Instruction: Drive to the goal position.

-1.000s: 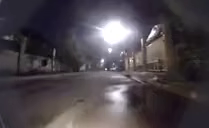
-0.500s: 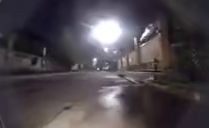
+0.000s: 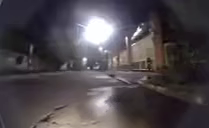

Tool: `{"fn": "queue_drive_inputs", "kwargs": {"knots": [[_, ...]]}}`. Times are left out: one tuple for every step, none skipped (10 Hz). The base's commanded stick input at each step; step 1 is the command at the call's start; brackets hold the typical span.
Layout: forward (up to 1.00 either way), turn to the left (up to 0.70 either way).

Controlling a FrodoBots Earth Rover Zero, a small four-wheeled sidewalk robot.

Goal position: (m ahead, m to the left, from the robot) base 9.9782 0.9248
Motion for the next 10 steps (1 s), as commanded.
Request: {"fn": "queue_drive_inputs", "kwargs": {"knots": [[0.7, 0.0], [0.7, 0.0], [0.7, 0.0], [0.7, 0.0], [0.7, 0.0], [0.7, 0.0], [0.7, 0.0], [0.7, 0.0], [0.7, 0.0], [0.7, 0.0]]}}
